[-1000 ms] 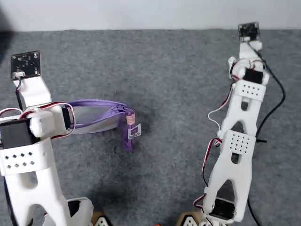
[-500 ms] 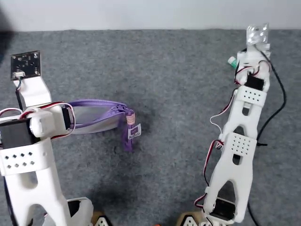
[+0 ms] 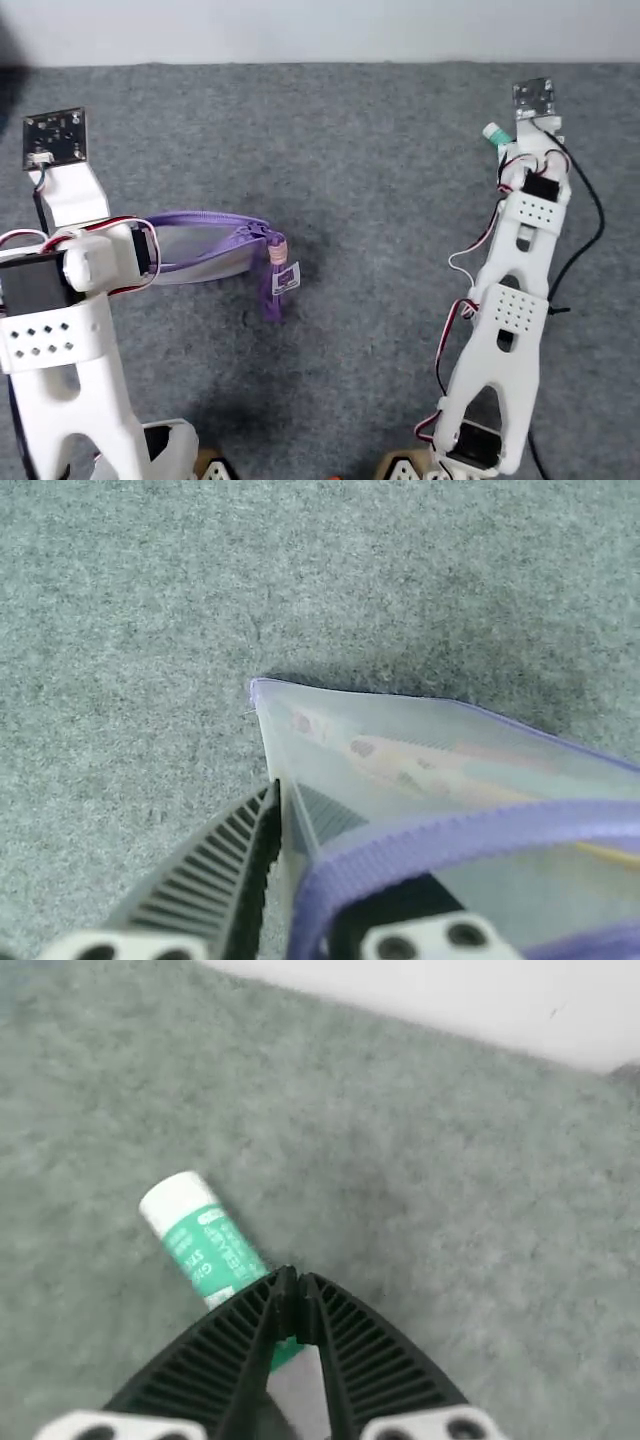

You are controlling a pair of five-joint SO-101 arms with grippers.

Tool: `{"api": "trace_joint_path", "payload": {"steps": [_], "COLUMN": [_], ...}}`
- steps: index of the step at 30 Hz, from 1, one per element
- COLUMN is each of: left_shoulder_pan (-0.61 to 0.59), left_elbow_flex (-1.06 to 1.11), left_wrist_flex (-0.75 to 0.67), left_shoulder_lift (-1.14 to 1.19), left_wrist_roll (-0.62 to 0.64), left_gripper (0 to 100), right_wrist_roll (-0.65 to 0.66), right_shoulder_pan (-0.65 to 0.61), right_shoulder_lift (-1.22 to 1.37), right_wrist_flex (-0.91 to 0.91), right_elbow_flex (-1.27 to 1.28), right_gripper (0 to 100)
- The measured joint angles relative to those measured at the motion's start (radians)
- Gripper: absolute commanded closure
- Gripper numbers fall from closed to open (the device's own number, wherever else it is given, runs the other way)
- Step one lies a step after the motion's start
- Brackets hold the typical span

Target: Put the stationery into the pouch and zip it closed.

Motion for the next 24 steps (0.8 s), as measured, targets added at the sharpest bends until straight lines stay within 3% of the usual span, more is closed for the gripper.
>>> {"api": "trace_joint_path", "payload": {"steps": [11, 15, 24], "left_shoulder_pan": [0.0, 0.0, 0.0], "left_elbow_flex": [0.0, 0.0, 0.0], "left_wrist_flex": [0.0, 0.0, 0.0], "left_shoulder_lift": [0.0, 0.0, 0.0], "left_wrist_roll": [0.0, 0.0, 0.0], "left_gripper": [99, 99, 99], "right_wrist_roll": [-0.262, -0.282, -0.287], "right_shoulder_pan": [-0.1, -0.117, -0.114], "right_shoulder_lift": [-0.216, -0.308, -0.334], "right_wrist_flex": [0.845, 0.885, 0.638], "right_elbow_flex": [-0.068, -0.068, -0.068], "right_gripper": [99.1, 99.1, 98.0]}}
